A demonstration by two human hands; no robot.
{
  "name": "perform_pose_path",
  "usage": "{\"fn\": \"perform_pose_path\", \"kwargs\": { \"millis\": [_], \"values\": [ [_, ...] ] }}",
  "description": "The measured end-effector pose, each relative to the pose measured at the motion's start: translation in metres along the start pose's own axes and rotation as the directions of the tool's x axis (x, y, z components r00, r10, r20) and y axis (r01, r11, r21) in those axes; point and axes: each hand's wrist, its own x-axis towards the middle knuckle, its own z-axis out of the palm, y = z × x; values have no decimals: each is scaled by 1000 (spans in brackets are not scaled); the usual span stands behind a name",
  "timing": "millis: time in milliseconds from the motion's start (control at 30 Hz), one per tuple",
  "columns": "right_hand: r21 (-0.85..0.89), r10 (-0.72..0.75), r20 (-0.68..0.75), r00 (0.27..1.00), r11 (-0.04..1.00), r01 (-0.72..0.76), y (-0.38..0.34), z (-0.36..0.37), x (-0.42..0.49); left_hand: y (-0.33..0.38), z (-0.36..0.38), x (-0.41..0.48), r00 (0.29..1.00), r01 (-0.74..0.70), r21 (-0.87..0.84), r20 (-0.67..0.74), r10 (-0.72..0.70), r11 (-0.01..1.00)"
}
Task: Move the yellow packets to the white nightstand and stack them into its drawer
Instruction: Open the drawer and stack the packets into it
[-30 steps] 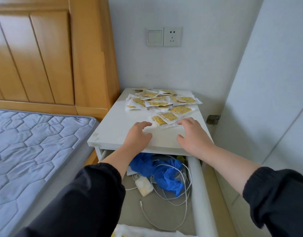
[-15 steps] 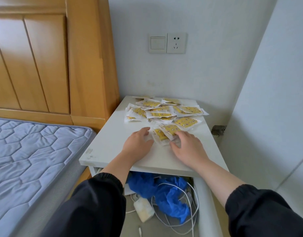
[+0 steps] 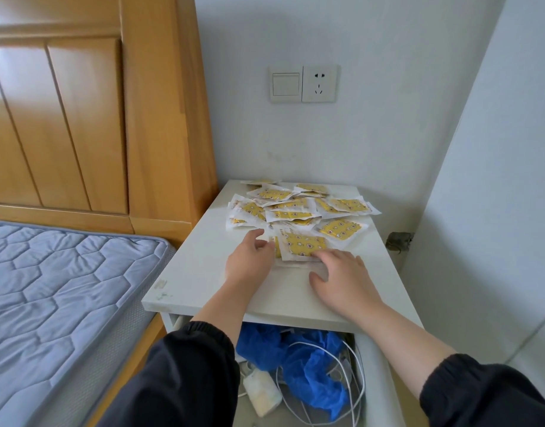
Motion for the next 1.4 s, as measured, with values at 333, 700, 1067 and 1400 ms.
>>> {"fn": "perform_pose_path", "kwargs": {
  "millis": [333, 700, 1067, 1400],
  "values": [
    [57, -123, -30, 992, 991, 124, -3, -2, -3, -7, -27, 6, 989, 147, -693, 84, -124, 706],
    [157, -204, -35, 978, 966, 207, 0, 1, -5, 1, -31, 5, 960, 272, -411, 181, -215, 870],
    [184, -78, -163, 983, 977, 108, 2, -3, -2, -5, -23, -9, 988, 77, -336, -103, -118, 939],
    [-104, 126, -103, 987, 985, -136, 15, 10, 48, -11, -22, -9, 899, 8, -410, -396, -186, 912]
  ]
}}
